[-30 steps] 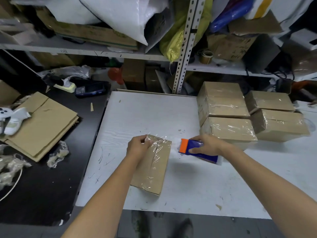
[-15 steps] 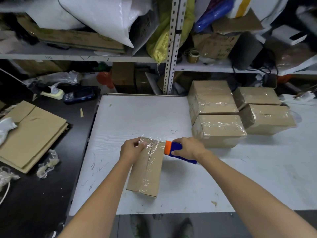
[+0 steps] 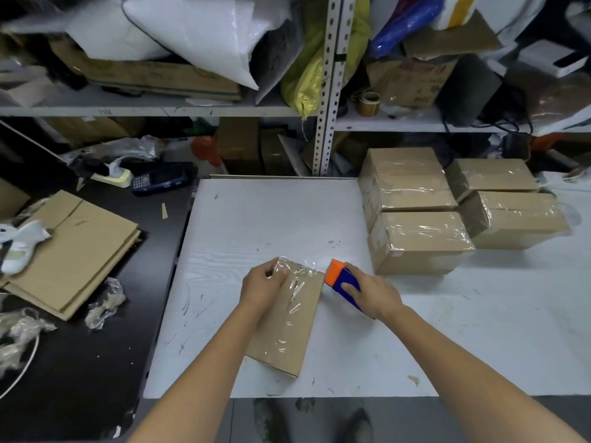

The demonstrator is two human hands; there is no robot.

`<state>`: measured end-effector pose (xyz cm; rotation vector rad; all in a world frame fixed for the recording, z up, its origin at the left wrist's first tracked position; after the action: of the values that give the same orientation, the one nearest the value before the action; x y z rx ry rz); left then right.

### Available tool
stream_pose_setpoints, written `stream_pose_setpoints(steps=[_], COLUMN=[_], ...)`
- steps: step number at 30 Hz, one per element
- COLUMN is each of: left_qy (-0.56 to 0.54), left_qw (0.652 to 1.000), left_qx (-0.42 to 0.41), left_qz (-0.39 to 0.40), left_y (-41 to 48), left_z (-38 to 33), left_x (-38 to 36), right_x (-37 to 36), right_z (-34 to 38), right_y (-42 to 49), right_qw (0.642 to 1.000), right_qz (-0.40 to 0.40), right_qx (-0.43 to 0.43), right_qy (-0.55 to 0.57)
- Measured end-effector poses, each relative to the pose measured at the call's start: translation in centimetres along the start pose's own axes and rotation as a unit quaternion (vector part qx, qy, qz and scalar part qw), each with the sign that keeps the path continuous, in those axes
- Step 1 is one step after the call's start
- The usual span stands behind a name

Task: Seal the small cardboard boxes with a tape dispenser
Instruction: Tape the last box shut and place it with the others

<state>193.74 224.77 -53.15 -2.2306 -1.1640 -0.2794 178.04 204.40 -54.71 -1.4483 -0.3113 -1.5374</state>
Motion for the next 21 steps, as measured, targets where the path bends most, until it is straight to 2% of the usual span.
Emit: stream_pose_setpoints(steps=[9, 17, 19, 21], left_qy=[-0.055, -0.099, -0.112, -0.113], left_qw=[0.997, 0.990, 0.988, 0.988], left_qx=[0.022, 0.003, -0.011, -0.023], left_qz=[-0.054, -0.100, -0.104, -0.107], left_y=[-1.2, -2.9, -3.3, -4.0], left_z=[1.0, 0.0, -1.2, -3.1], left_x=[3.7, 6.4, 6.6, 6.7], right_x=[-0.9, -3.5, -1.3, 2.7], right_z=[1.4, 1.3, 1.7, 3.2], right_y=[-0.5, -1.4, -1.4, -1.6], right_qw=[0.997, 0.996, 0.999, 0.990], right_qz=[-0.033, 0.086, 0.042, -0.032], right_qx=[0.046, 0.027, 0.005, 0.003], right_qy=[-0.049, -0.005, 0.015, 0.140])
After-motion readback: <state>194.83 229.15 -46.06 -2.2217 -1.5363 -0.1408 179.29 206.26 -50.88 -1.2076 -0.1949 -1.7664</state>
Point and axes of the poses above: each hand's wrist, its own y-axis towards the middle knuckle, its own x-axis out of the back of the hand, z = x × y, the point moved 8 cm from there along y, towards the middle knuckle, and after that the axes turned 1 degree about y, right-handed, at the moved point
